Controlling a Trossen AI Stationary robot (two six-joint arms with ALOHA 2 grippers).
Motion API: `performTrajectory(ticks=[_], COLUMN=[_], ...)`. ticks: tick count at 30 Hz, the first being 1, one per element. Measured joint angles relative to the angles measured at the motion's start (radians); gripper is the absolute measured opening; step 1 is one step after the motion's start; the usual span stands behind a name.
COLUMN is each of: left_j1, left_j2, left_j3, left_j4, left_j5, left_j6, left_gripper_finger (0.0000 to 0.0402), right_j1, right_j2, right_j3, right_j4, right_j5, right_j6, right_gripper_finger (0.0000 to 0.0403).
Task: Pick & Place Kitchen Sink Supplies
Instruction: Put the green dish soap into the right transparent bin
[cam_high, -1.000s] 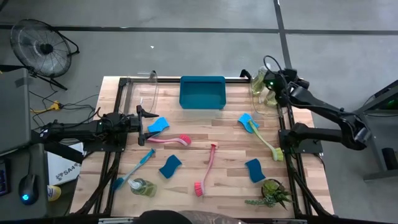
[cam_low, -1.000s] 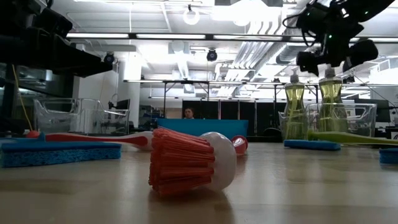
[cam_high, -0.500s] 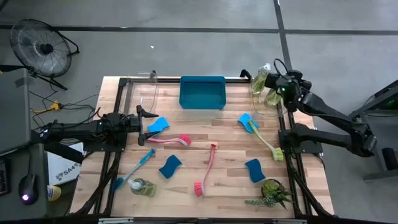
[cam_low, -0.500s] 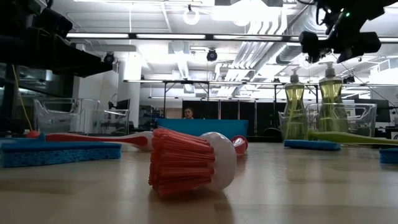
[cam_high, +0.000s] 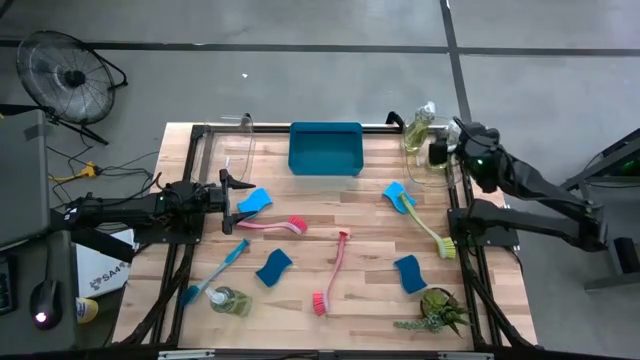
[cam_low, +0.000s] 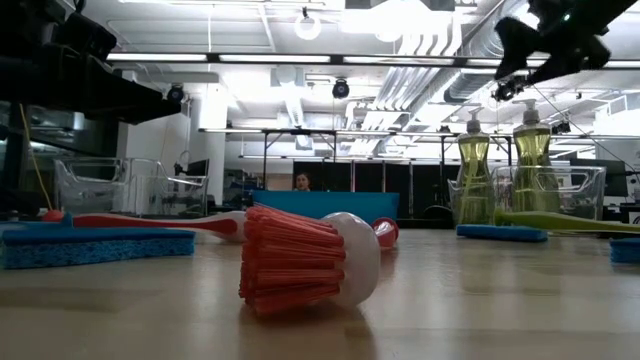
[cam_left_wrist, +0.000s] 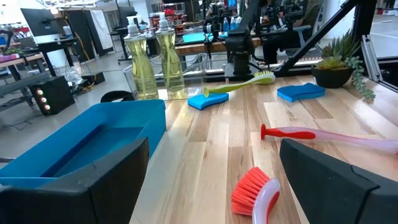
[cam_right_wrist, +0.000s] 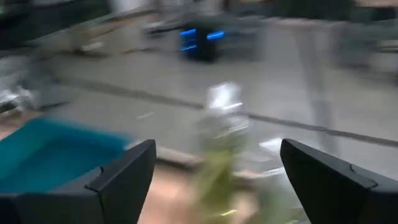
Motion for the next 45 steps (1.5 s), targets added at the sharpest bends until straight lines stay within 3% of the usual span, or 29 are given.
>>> performTrajectory(ticks=[8,13,20,23,36,45], left_j1=[0.000,0.000,0.000,0.000,0.000,0.000], left_j2=[0.000,0.000,0.000,0.000,0.000,0.000], left_j3=[0.000,0.000,0.000,0.000,0.000,0.000], left_j4=[0.000,0.000,0.000,0.000,0.000,0.000], left_j5=[0.000,0.000,0.000,0.000,0.000,0.000], left_j6=[0.000,0.000,0.000,0.000,0.000,0.000], left_gripper_finger=[0.0356,0.0356,0.0356,0.0356,0.0356,0.0356], right_j1=[0.188,0.313,0.382,0.398,0.459,0.462], right_j2=[-0.104,-0.157,-0.213,-0.214,-0.212,-0.212], right_j3=[-0.002,-0.109,-0.331,-0.387,-0.428,-0.427], right_j4=[-0.128,-0.037,0.459,0.604,0.624,0.611], right_j5=[-0.342,-0.472,-0.516,-0.520,-0.555,-0.538], right_j6=[0.000,-0.053,-0.264,-0.280,-0.258,-0.155], right_gripper_finger=[0.0339,0.0339,0.0339,0.0339,0.0339,0.0339])
